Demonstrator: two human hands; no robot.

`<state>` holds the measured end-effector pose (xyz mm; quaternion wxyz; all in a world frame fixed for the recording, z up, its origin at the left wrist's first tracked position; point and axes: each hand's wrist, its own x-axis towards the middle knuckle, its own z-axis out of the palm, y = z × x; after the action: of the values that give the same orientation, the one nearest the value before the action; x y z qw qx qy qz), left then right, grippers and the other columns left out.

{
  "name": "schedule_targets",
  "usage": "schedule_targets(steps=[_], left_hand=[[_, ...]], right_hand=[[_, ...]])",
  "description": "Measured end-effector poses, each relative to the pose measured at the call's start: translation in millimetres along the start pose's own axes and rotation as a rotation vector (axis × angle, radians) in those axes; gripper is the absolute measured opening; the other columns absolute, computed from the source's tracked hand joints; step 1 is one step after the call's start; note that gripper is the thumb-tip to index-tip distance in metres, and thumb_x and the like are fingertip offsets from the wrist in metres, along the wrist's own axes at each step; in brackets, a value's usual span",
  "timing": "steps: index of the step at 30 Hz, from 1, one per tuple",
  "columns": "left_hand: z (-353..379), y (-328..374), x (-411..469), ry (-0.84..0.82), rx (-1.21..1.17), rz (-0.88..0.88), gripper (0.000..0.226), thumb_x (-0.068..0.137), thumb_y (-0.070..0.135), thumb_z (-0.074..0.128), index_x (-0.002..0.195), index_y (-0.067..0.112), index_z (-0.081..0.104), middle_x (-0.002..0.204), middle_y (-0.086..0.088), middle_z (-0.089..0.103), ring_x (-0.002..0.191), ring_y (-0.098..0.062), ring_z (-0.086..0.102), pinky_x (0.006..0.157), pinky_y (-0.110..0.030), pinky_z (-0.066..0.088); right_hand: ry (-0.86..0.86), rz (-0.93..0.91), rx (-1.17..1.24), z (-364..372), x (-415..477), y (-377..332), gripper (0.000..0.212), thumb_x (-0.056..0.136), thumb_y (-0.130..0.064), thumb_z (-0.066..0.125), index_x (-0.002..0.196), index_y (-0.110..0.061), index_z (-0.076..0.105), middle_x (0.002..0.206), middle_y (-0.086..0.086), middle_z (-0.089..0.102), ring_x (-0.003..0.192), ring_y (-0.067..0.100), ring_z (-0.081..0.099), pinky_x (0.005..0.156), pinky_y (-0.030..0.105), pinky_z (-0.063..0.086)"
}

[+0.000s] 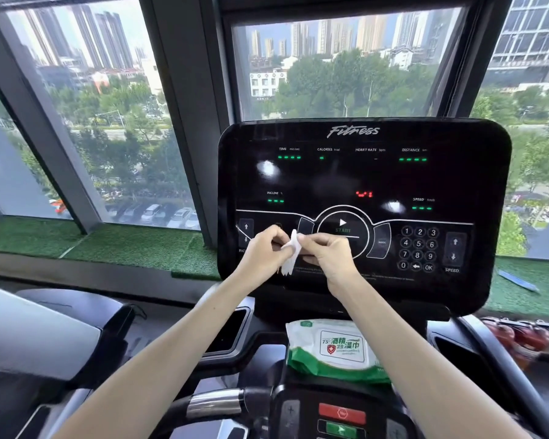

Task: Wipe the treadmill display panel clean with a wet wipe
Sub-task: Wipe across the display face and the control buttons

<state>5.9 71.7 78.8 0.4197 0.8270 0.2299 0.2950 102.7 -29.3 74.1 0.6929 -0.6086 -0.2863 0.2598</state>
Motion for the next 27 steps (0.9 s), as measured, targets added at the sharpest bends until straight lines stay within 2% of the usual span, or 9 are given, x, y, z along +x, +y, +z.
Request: schedule_targets(steps=[3, 6, 10, 12, 14, 17, 20, 24, 27], left_hand=[[-11, -5, 6, -0.005, -0.061, -0.154, 0.011, 0.081, 0.01, 0.061, 0.072, 0.016, 0.058, 0.074, 0.005, 0.06, 0.073, -0.008, 0.056, 0.074, -0.027, 0.048], [-26, -6, 7, -0.121, -0.387, -0.315, 0.023, 0.084, 0.005, 0.053, 0.065, 0.018, 0.051, 0.073, -0.001, 0.051, 0.076, -0.016, 0.052, 0.072, -0.032, 0.048], [-36, -9, 6, -0.14, -0.479, -0.392, 0.026, 0.084, 0.005, 0.05, 0.062, 0.017, 0.046, 0.066, 0.001, 0.048, 0.069, -0.017, 0.052, 0.063, -0.027, 0.045], [-37, -11, 9, -0.015, -0.304, -0.364, 0.018, 0.082, 0.01, 0.055, 0.065, 0.017, 0.05, 0.071, 0.001, 0.052, 0.074, -0.017, 0.054, 0.064, -0.027, 0.045], [-35, -8, 8, 0.026, -0.136, -0.263, 0.014, 0.081, 0.011, 0.058, 0.069, 0.017, 0.053, 0.074, 0.001, 0.054, 0.073, -0.014, 0.053, 0.065, -0.026, 0.045], [-28, 0, 2, -0.164, 0.015, -0.014, 0.013, 0.083, 0.009, 0.061, 0.073, 0.015, 0.056, 0.073, 0.002, 0.057, 0.069, -0.009, 0.053, 0.067, -0.024, 0.043], [-25, 1, -4, -0.316, -0.06, 0.034, 0.007, 0.084, 0.02, 0.067, 0.086, 0.015, 0.063, 0.085, 0.002, 0.066, 0.079, -0.009, 0.061, 0.073, -0.018, 0.047], [-30, -15, 0, -0.029, -0.228, -0.245, 0.026, 0.085, 0.027, 0.068, 0.108, 0.018, 0.061, 0.103, 0.001, 0.065, 0.09, -0.009, 0.061, 0.071, -0.016, 0.046], [-27, -21, -5, -0.215, -0.441, -0.509, 0.019, 0.088, 0.023, 0.063, 0.105, 0.013, 0.064, 0.09, -0.002, 0.067, 0.079, -0.013, 0.06, 0.069, -0.026, 0.045]], right_hand=[[0.076, 0.031, 0.057, -3, 5, 2, 0.014, 0.085, -0.016, 0.065, 0.072, -0.01, 0.068, 0.081, 0.011, 0.07, 0.079, 0.02, 0.067, 0.076, 0.032, 0.053], [0.118, 0.056, 0.071, -6, 10, 5, 0.015, 0.084, -0.017, 0.066, 0.071, -0.01, 0.067, 0.081, 0.012, 0.068, 0.08, 0.023, 0.064, 0.078, 0.038, 0.056], [0.231, -0.074, -0.234, -4, 9, 9, 0.018, 0.078, -0.033, 0.07, 0.072, -0.017, 0.065, 0.07, -0.002, 0.068, 0.071, 0.012, 0.063, 0.072, 0.036, 0.053], [0.247, -0.047, -0.312, -1, 6, 4, 0.026, 0.079, -0.039, 0.067, 0.073, -0.014, 0.065, 0.063, -0.001, 0.067, 0.063, 0.01, 0.063, 0.064, 0.03, 0.05], [0.056, 0.159, -0.261, 2, 1, -4, 0.038, 0.083, -0.045, 0.061, 0.077, -0.008, 0.069, 0.064, 0.006, 0.07, 0.061, 0.014, 0.066, 0.063, 0.029, 0.049], [-0.183, 0.421, -0.087, 6, -4, -10, 0.048, 0.084, -0.049, 0.058, 0.094, -0.003, 0.069, 0.083, 0.014, 0.073, 0.078, 0.023, 0.071, 0.076, 0.035, 0.056], [-0.075, 0.384, 0.002, 7, 0, -6, 0.025, 0.087, -0.018, 0.054, 0.097, 0.002, 0.065, 0.087, 0.017, 0.071, 0.078, 0.026, 0.07, 0.072, 0.036, 0.057], [-0.036, 0.35, 0.034, 3, 4, -3, 0.012, 0.09, -0.006, 0.049, 0.094, -0.004, 0.06, 0.085, 0.013, 0.065, 0.073, 0.024, 0.066, 0.059, 0.034, 0.055], [-0.132, 0.355, 0.035, 2, 3, -1, 0.018, 0.092, -0.006, 0.046, 0.104, -0.006, 0.06, 0.093, 0.013, 0.066, 0.078, 0.024, 0.065, 0.068, 0.04, 0.056]])
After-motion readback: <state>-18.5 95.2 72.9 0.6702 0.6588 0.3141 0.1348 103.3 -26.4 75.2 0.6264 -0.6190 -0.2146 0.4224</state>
